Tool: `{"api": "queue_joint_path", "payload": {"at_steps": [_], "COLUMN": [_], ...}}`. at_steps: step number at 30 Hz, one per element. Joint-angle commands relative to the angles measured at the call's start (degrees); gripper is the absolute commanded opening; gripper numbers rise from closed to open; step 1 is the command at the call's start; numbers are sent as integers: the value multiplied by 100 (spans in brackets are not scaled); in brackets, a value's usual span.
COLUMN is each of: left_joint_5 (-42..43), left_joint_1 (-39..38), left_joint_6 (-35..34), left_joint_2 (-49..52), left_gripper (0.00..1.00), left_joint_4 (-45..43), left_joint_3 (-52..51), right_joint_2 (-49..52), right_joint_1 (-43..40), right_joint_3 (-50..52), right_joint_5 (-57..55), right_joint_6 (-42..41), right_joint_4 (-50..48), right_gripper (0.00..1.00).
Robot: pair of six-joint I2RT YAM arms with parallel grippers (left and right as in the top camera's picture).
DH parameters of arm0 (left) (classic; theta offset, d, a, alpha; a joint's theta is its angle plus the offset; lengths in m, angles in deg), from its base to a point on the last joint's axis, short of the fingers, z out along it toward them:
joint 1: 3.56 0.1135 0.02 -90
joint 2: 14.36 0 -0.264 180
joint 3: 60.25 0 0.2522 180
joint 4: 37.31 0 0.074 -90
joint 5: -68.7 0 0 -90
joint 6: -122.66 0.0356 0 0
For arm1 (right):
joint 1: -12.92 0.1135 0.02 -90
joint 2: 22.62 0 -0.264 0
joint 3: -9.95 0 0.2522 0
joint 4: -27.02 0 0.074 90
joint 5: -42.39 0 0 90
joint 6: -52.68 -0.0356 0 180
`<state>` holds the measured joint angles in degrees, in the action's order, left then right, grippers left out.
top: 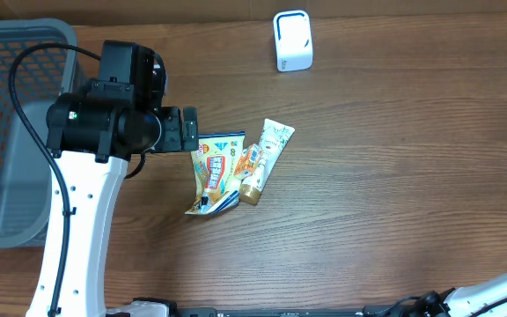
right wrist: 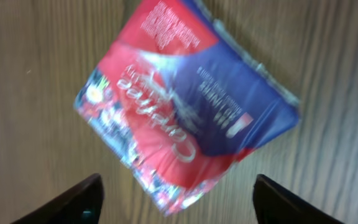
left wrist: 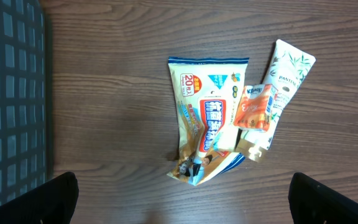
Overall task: Scan the item barcode
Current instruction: 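Carry the Carefree pack off to the right side of the table, then reach the right gripper down to the white Pantene tube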
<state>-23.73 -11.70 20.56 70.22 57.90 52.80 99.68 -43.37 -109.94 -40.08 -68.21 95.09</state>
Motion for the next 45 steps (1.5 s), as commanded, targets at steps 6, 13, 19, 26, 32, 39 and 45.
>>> {"api": "queue_joint_path", "payload": {"at_steps": [6, 13, 19, 26, 32, 39, 45], "left_joint_5": [-57, -59, -57, -59, -57, -57, -59], "left_joint_1": [24, 24, 24, 24, 24, 24, 24], "left_joint_6": [-79, -79, -79, -76, -79, -76, -76], "left_joint_2": [46, 46, 46, 46, 46, 46, 46], "left_gripper": [100, 100, 100, 100, 100, 100, 100], "left_joint_4": [-7, -4, -7, -4, -4, -4, -4], "left_joint_3": [105, 105, 105, 105, 105, 105, 105], "right_joint_2": [-188, -186, -175, -175, -175, -175, -175], "right_joint_1": [149, 1370, 3228, 5445, 6839, 7884, 8472], "right_joint_3": [-693, -656, -278, 74, 94, 446, 931], "right_joint_5": [3486, 4636, 3440, 2455, 1475, 1193, 1117], "right_joint_6": [125, 1856, 2540, 2452, 1399, 140, -527], "right_joint_4": [-17, 822, 1589, 1499, 1475, 1080, 597], "right_gripper": [89, 96, 100, 95, 74, 67, 67]}}
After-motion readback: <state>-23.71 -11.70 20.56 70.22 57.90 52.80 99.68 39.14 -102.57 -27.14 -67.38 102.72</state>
